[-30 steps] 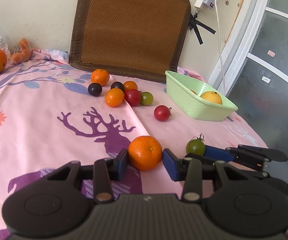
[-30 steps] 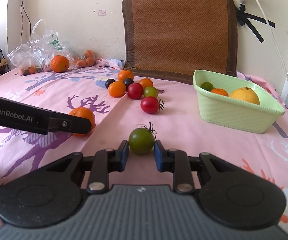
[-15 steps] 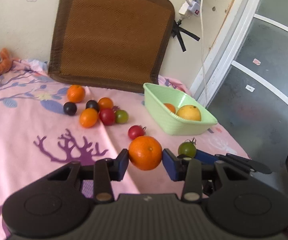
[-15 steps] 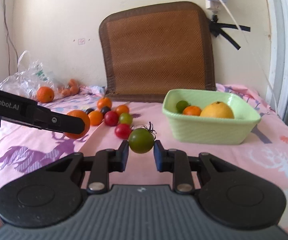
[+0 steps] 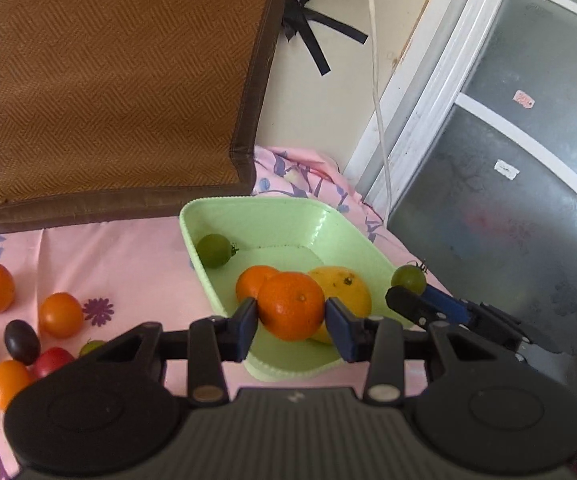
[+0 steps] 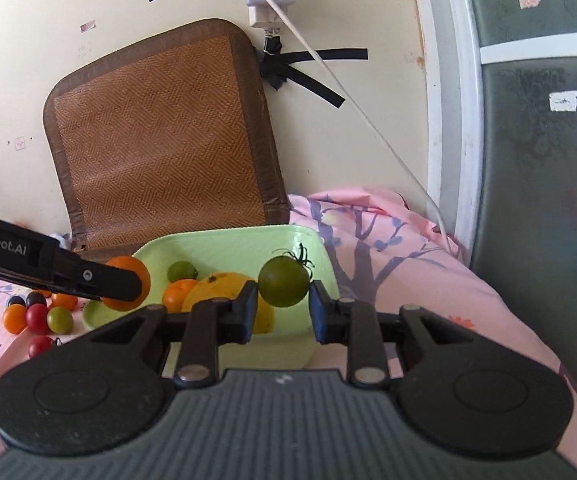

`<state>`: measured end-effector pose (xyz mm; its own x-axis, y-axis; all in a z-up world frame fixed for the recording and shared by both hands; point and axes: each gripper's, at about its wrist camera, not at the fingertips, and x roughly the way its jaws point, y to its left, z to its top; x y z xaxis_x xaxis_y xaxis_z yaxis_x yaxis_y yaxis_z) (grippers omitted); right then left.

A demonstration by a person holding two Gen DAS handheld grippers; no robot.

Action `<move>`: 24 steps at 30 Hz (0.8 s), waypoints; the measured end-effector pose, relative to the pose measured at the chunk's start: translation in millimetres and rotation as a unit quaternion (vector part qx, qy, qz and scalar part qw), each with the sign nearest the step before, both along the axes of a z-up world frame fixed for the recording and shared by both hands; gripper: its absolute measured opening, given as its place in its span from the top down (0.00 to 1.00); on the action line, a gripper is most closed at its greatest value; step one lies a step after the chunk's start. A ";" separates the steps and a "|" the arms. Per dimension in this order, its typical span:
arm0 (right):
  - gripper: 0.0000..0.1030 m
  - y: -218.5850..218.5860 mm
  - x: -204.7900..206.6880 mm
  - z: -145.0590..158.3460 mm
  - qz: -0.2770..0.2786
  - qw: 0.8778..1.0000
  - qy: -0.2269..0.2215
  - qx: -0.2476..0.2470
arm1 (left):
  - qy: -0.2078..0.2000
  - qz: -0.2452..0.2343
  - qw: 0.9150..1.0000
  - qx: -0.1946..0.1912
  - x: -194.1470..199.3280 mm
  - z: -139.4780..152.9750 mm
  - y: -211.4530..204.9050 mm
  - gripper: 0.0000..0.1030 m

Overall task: Organize fruits
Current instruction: 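Open both grippers over the basket and withdraw them, then grasp an orange cherry tomato with the left gripper while the right grasps a red tomato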

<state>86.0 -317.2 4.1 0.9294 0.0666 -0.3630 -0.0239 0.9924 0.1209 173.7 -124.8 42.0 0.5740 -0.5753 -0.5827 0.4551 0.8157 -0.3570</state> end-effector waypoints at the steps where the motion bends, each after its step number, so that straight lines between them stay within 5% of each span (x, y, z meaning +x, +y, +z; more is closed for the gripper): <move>1: 0.70 0.4 0.2 -2.0 0.001 1.000 -0.004 0.001 | 0.005 -0.001 1.000 0.002 2.5 -4.0 -2.6 0.64; 4: 0.63 5.2 -2.5 -3.0 0.002 1.000 -0.014 -0.012 | -0.006 -0.001 1.000 0.016 0.8 -7.4 -11.0 0.60; 6: 0.47 5.4 -5.7 -1.2 0.001 0.999 -0.030 -0.015 | -0.016 -0.003 1.000 0.026 -4.3 -6.1 -15.0 0.54; 16: 0.47 8.2 -36.6 10.2 -0.028 0.997 -0.064 0.021 | -0.093 0.025 0.995 0.024 -78.8 24.5 41.5 0.53; 20: 0.47 31.0 -60.7 9.4 -0.009 0.997 -0.057 0.042 | -0.119 0.059 0.989 0.057 -108.5 17.8 84.0 0.53; 24: 0.47 63.7 -66.0 4.1 0.035 0.997 -0.023 0.059 | -0.101 0.100 0.987 0.069 -121.4 -3.0 121.5 0.53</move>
<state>20.0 -253.5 8.2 0.9360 0.1723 -0.3069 -0.1016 0.9671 0.2333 52.3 -3.3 39.0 0.7804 -0.3619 -0.5099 0.3303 0.9310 -0.1553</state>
